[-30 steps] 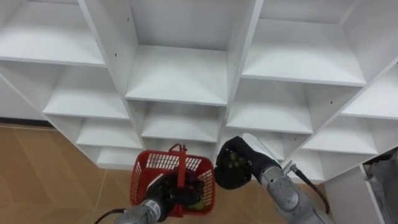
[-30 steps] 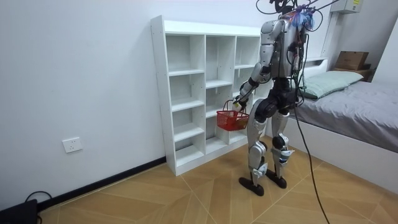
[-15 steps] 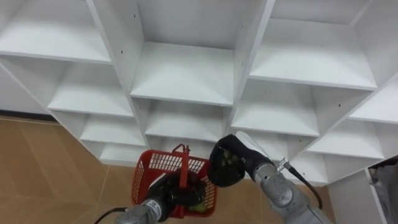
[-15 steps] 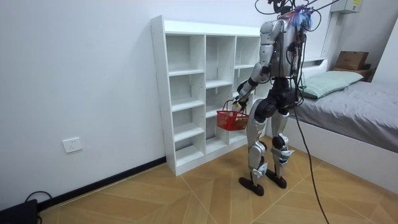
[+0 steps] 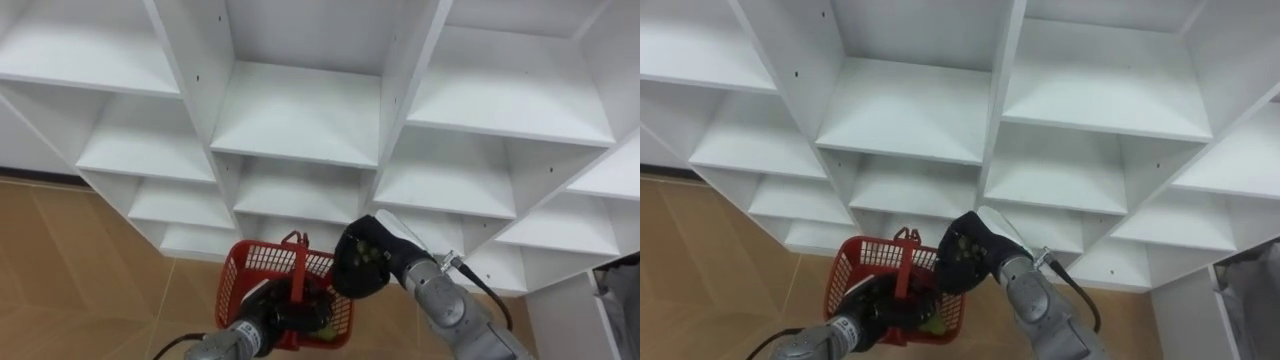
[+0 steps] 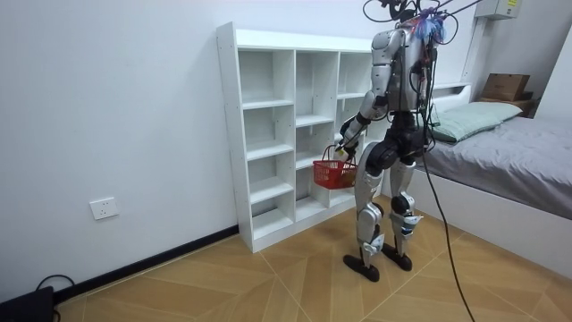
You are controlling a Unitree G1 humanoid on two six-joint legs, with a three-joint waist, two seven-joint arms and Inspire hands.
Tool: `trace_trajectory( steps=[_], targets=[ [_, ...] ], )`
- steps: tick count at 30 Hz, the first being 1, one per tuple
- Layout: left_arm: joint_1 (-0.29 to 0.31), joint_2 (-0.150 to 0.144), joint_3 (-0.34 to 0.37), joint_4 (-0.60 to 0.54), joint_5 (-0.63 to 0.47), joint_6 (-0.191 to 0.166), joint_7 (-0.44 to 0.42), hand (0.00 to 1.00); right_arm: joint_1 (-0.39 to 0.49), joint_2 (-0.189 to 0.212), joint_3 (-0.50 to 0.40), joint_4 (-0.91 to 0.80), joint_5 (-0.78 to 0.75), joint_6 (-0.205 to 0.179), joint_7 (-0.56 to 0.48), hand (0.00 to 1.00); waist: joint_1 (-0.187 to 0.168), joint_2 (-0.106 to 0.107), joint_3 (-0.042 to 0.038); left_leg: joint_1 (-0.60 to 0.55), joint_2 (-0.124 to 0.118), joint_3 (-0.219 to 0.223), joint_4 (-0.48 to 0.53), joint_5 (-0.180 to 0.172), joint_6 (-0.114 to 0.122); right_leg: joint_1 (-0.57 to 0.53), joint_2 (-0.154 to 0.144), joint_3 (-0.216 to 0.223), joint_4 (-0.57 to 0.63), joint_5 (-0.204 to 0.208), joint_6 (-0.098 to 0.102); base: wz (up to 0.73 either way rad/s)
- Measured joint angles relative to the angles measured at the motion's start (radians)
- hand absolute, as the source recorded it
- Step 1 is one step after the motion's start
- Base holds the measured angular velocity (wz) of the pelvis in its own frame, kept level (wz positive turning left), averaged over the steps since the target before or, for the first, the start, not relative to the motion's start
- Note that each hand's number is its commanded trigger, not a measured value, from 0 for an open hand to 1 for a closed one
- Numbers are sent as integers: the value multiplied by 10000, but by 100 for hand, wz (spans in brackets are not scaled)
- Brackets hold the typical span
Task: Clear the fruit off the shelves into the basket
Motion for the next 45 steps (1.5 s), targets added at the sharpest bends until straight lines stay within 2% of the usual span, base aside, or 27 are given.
trace_trajectory(
  steps=[9,15,37,43,44,45],
  targets=[
    [-14,-36,-71,101,18,4,-21,100,-278,171,0,573,-534,2,131,100,-7,-7,3,-12,12,-63,15,-1,0,0,-3,-81,56,0,1,1],
    [-61,-33,-248,101,15,37,-9,100,-397,212,-2,690,-520,3,199,100,-29,1,5,-333,7,-277,240,-3,6,-155,-4,-222,105,4,-7,9],
    [-113,-41,-411,195,17,51,2,100,-430,330,39,1236,-518,5,190,100,-7,32,7,-524,-2,-406,327,-7,13,-241,-2,-418,123,4,-7,1],
    [-129,-54,-654,311,118,51,4,100,-669,374,346,1281,-871,3,208,100,-2,38,17,-595,-2,-410,400,-8,13,-258,5,-472,123,7,-12,1],
    [-135,-77,-656,311,226,50,3,100,-807,409,379,1308,-1017,3,209,99,-5,41,20,-644,-2,-438,428,-8,13,-281,8,-498,124,10,-17,5],
    [-148,-91,-652,313,233,50,3,100,-871,427,379,1308,-1127,3,209,82,-2,40,27,-665,-2,-458,445,-8,13,-289,9,-517,123,13,-21,8]
  ],
)
